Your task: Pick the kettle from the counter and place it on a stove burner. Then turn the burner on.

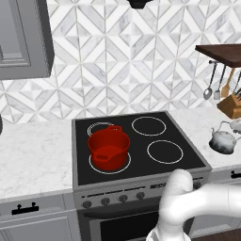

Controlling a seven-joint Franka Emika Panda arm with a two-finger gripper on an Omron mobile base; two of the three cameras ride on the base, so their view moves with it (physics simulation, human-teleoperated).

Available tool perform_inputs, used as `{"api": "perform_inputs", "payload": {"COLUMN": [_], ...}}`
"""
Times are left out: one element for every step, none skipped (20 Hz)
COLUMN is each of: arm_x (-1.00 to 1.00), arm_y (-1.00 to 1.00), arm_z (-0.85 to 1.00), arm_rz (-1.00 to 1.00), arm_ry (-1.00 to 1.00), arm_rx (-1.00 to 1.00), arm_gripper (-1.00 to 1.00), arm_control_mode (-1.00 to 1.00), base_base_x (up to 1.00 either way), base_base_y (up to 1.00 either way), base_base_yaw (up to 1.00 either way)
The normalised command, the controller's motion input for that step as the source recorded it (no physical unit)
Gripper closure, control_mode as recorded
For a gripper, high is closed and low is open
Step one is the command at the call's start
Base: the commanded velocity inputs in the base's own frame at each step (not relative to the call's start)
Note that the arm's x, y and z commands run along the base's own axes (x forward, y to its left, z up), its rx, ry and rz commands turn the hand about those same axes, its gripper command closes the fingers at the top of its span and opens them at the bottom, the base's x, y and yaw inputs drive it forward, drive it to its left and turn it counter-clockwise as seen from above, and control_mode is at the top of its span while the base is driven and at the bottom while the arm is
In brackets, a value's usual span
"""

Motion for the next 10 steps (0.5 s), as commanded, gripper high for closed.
{"api": "perform_inputs", "payload": {"arm_x": [0.00,-0.05,-0.09,-0.16,-0.20,-0.17,-0.21,-0.21,-0.18,-0.21], "arm_y": [0.07,0.18,0.29,0.38,0.45,0.55,0.59,0.59,0.62,0.55], "arm_z": [0.00,0.00,0.00,0.04,0.09,0.13,0.18,0.21,0.21,0.28], "arm_rz": [0.00,0.00,0.00,0.00,0.00,0.03,0.04,0.05,0.05,0.03], "arm_ry": [0.00,0.00,-0.01,-0.05,-0.08,-0.09,-0.10,-0.12,-0.13,-0.12], "arm_rx": [0.00,0.00,-0.01,-0.03,-0.05,-0.07,-0.08,-0.08,-0.08,-0.07], "arm_gripper": [1.00,1.00,1.00,1.00,1.00,1.00,1.00,1.00,1.00,1.00], "arm_control_mode": [-1.00,-1.00,-1.00,-1.00,-1.00,-1.00,-1.00,-1.00,-1.00,-1.00], "base_base_x": [0.00,0.00,0.00,0.00,0.00,0.00,0.00,0.00,0.00,0.00], "base_base_y": [0.00,0.00,0.00,0.00,0.00,0.00,0.00,0.00,0.00,0.00], "base_base_yaw": [0.00,0.00,0.00,0.00,0.00,0.00,0.00,0.00,0.00,0.00]}}
